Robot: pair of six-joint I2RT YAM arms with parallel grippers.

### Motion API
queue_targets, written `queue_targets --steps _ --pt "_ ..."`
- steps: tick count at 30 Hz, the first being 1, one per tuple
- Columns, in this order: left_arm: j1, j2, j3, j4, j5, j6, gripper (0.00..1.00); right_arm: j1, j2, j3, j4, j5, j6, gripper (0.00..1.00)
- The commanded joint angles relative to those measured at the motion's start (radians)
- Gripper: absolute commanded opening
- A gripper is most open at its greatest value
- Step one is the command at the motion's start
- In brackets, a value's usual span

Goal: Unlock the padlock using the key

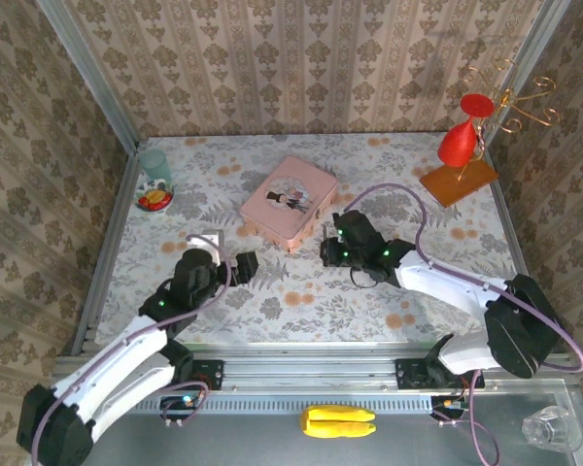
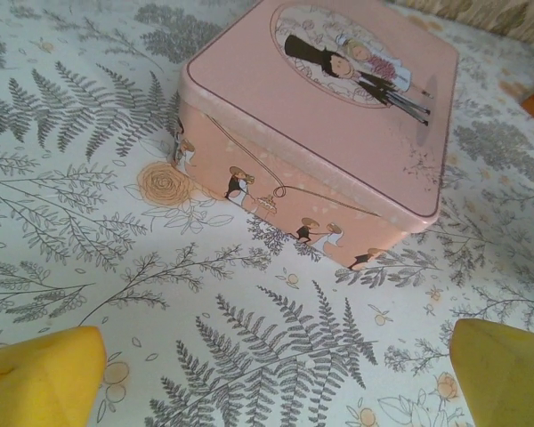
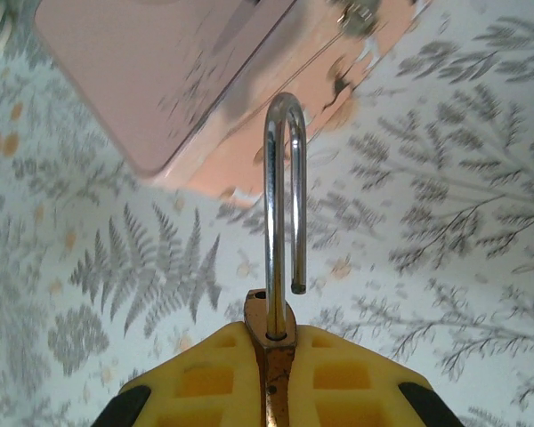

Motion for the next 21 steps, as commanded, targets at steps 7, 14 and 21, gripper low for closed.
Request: queue_targets --steps 7,14,21 --pt "0.002 -0.351 -0.126 0.001 -0.055 0.051 1.0 0.171 -0.014 -0.044 -0.087 0.056 0.007 0.0" --pt "0.001 -0.39 -0.151 -0.004 -0.059 0.057 1.0 0.276 0.076 -0.075 -0.037 0.058 0.082 0.0" --pt "0.002 -0.387 -0.163 0.013 -0.059 0.054 1.0 0.286 0.197 -0.092 0.01 -0.013 0.149 0.0"
